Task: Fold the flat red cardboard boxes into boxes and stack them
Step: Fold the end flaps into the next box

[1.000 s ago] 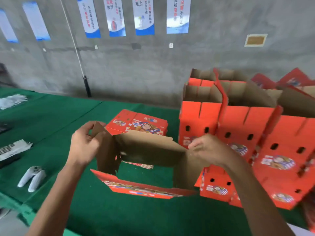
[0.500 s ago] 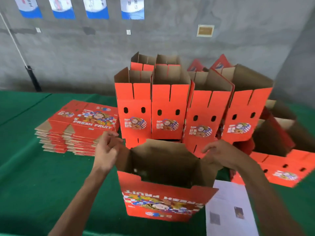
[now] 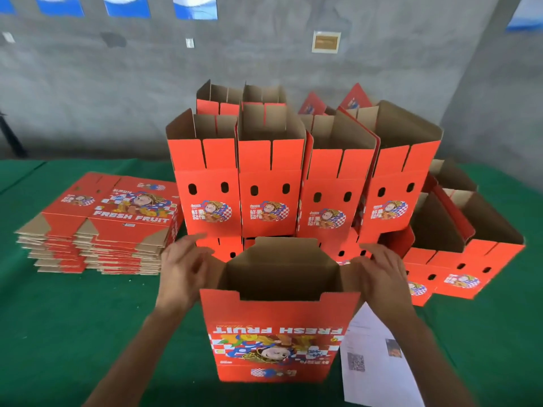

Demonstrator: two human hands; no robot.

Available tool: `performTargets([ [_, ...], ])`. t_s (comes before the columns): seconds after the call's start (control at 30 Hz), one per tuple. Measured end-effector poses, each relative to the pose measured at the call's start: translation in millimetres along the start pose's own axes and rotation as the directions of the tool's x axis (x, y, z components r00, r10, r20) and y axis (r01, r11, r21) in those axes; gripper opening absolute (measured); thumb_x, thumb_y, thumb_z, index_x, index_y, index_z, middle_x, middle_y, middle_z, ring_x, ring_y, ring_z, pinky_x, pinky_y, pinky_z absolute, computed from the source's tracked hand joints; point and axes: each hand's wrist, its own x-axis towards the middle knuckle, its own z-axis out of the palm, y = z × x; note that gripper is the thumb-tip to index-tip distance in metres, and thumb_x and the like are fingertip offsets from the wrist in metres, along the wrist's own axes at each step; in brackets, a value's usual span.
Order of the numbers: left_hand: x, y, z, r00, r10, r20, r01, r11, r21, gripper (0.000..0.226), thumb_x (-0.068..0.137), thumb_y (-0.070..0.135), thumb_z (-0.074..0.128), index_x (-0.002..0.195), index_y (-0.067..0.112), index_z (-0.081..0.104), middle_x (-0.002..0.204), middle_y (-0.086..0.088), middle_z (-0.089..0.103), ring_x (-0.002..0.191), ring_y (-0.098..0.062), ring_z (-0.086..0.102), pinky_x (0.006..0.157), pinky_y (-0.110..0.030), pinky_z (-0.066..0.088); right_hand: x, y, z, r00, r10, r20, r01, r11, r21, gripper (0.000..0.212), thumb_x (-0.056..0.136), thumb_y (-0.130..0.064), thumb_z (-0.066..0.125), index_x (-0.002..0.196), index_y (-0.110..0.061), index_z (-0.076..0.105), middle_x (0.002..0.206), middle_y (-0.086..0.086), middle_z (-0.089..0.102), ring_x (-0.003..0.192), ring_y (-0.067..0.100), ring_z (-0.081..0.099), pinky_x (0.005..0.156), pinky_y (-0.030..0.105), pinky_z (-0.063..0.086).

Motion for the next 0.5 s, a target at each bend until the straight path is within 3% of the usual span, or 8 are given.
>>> performTargets([
  [0.07,-4,0,-7,0.992,0.113,0.060,-0.107,0.990,-0.094,0.025,0.086,0.007,0.057,0.085,0.023,0.076,0.103,0.013,0.074,0.099,-0.019,0.068,0.093,-0.054,0.045,5,-3,-2,0.981,-0.174,0.084,0.179,0.982,-0.055,0.035,0.071,0.005,0.077,0.099,-0.016,0.079,0.120,0.008,0.069,0.111,0.040,0.063,0.101,0.050,0.043],
  [0.1,-6,-4,-10,0.985,0.132,0.108,-0.115,0.982,-0.150,0.029,0.088,0.014,0.048,0.085,0.025,0.075,0.097,0.015,0.074,0.097,-0.015,0.068,0.095,-0.053,0.044,9,-3,-5,0.968,-0.170,0.187,0.184,0.981,-0.057,0.042,0.075,0.003,0.076,0.109,-0.022,0.078,0.125,0.004,0.067,0.112,0.036,0.061,0.102,0.046,0.042],
  [0.2,-17,-18,-20,0.946,0.105,0.307,-0.005,0.952,-0.307,0.054,0.105,0.036,0.022,0.101,0.028,0.075,0.112,0.011,0.073,0.118,-0.016,0.063,0.117,-0.048,0.026,20,0,-10,0.878,-0.104,0.468,0.171,0.980,-0.104,0.070,0.089,-0.002,0.064,0.145,-0.043,0.053,0.159,-0.009,0.038,0.124,0.026,0.049,0.101,0.038,0.042],
  [0.3,-29,-33,-32,0.876,0.043,0.480,0.161,0.913,-0.375,0.070,0.107,0.061,0.007,0.121,0.036,0.071,0.132,0.011,0.068,0.142,-0.020,0.048,0.127,-0.050,0.008,30,-10,-5,0.823,-0.126,0.554,0.233,0.964,-0.127,0.075,0.093,-0.007,0.059,0.150,-0.051,0.040,0.162,-0.016,0.031,0.124,0.022,0.044,0.093,0.036,0.041],
  [0.37,-31,-35,-37,0.852,0.035,0.523,0.173,0.923,-0.344,0.068,0.102,0.072,0.009,0.129,0.045,0.065,0.142,0.018,0.061,0.150,-0.017,0.036,0.127,-0.056,0.003,37,-13,-1,0.827,-0.088,0.554,0.196,0.971,-0.137,0.060,0.099,-0.017,0.056,0.145,-0.053,0.043,0.150,-0.013,0.046,0.118,0.021,0.044,0.090,0.034,0.039],
  [0.43,-32,-29,-38,0.847,0.027,0.532,0.113,0.967,-0.229,0.060,0.095,0.082,0.022,0.129,0.054,0.061,0.145,0.033,0.051,0.150,0.002,0.027,0.126,-0.053,0.003,41,-13,-1,0.834,0.015,0.551,0.028,0.997,-0.070,0.044,0.102,-0.027,0.056,0.135,-0.055,0.052,0.127,-0.009,0.056,0.112,0.022,0.046,0.093,0.032,0.041],
  [0.5,-33,-14,-33,0.870,-0.038,0.492,0.071,0.996,-0.049,0.054,0.086,0.089,0.038,0.121,0.056,0.062,0.141,0.041,0.047,0.138,0.016,0.033,0.120,-0.045,0.025,42,-10,3,0.868,-0.011,0.496,-0.023,0.998,0.063,0.035,0.102,-0.023,0.058,0.122,-0.052,0.061,0.103,-0.021,0.056,0.098,0.019,0.050,0.087,0.030,0.044],
])
